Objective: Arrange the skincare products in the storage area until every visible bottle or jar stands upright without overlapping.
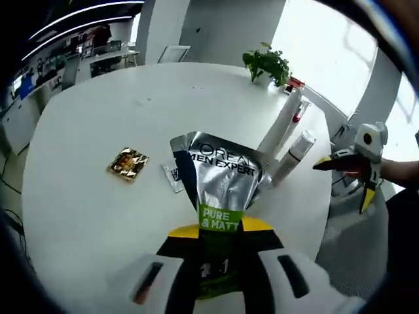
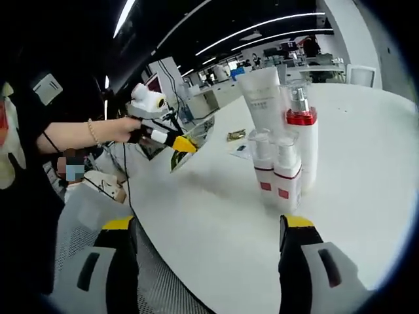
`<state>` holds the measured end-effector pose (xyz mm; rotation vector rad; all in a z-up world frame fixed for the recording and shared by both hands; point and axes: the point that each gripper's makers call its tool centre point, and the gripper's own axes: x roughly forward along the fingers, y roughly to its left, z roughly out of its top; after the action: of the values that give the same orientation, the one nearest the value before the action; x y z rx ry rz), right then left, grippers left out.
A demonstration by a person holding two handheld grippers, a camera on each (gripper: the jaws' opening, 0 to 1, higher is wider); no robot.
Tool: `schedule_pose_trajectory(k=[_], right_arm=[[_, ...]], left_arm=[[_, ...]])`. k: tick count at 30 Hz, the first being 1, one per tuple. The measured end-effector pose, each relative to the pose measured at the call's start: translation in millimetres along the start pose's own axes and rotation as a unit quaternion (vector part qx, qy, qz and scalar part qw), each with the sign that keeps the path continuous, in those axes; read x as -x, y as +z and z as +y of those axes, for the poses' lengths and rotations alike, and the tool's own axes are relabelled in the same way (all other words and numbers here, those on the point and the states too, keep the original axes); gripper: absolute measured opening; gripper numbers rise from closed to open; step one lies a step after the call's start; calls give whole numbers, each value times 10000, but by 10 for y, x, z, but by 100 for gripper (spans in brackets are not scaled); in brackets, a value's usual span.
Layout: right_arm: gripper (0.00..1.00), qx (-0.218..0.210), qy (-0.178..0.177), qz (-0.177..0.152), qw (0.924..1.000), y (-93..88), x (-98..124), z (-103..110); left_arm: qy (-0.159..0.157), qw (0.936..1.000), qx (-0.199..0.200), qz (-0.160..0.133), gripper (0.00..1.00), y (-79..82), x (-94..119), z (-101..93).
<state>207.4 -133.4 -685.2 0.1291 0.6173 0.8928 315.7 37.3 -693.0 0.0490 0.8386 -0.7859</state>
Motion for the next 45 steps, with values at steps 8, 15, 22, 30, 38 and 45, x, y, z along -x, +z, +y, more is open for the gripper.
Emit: schedule_pose_trajectory(k=[8,15,22,30,38,45], right_arm=[[85,-48,359,-28,9993,-13,-68,281],[81,-277,703,-436,9962,252,-65,548],[75,-696,863,-943,9893,564,-35,652],[69,-799,1017,-1422,9813,924,-13,857],[52,-1551,963,-2072,9611,1219,50,867],[21,-1810,1102,-2288,9501,1358,81,1020]], left_arm=[[3,9996,215,-170,24,-100,159,-282],[69,9982,377,-458,24,-112,298,-509],[200,9971,301,-677,24,-89,473,-797],[58,9949,54,-1008,24,144,674,-1220],[12,9908,42,-1351,24,305,812,-1532],[2,9898,122,-1422,24,320,866,-1640]])
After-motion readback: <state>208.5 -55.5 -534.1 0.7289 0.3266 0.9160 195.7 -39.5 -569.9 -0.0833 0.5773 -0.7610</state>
